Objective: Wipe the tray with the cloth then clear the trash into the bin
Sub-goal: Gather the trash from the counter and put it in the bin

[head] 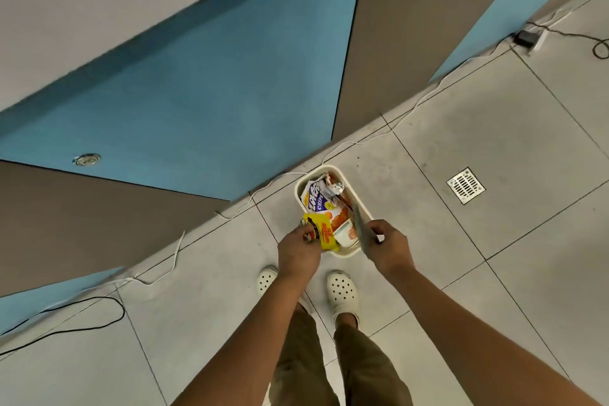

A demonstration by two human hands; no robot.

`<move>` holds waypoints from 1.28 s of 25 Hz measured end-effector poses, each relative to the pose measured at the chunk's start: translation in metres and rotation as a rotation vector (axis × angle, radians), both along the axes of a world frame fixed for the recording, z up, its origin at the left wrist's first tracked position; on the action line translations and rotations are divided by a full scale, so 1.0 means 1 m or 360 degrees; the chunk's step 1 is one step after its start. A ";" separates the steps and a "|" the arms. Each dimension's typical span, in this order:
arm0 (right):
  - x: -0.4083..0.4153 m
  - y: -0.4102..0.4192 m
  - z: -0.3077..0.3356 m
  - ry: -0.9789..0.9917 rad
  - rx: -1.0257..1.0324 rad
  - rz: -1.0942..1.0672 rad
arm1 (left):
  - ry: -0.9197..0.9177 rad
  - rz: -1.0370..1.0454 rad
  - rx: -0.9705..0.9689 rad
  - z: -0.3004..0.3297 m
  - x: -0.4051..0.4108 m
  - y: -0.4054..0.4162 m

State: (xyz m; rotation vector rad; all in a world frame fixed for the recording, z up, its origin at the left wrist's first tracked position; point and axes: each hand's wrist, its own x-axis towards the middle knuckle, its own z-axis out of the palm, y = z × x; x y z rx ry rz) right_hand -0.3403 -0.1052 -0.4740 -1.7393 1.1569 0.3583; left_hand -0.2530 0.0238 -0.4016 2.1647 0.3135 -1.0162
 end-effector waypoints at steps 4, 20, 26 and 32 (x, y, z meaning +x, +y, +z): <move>0.008 0.003 -0.018 0.0023 0.0002 -0.0005 | 0.0061 -0.0080 0.0069 -0.031 0.003 -0.005; -0.055 -0.008 0.000 0.0293 0.0069 0.0162 | 0.0258 -0.0055 0.0091 -0.034 -0.010 0.038; -0.001 0.016 0.135 -0.0337 0.0056 0.0435 | -0.0080 0.0237 -0.0221 0.103 0.002 0.045; 0.073 0.020 0.295 -0.0954 -0.0143 0.0523 | -0.0542 0.0262 -0.0628 0.272 0.028 0.041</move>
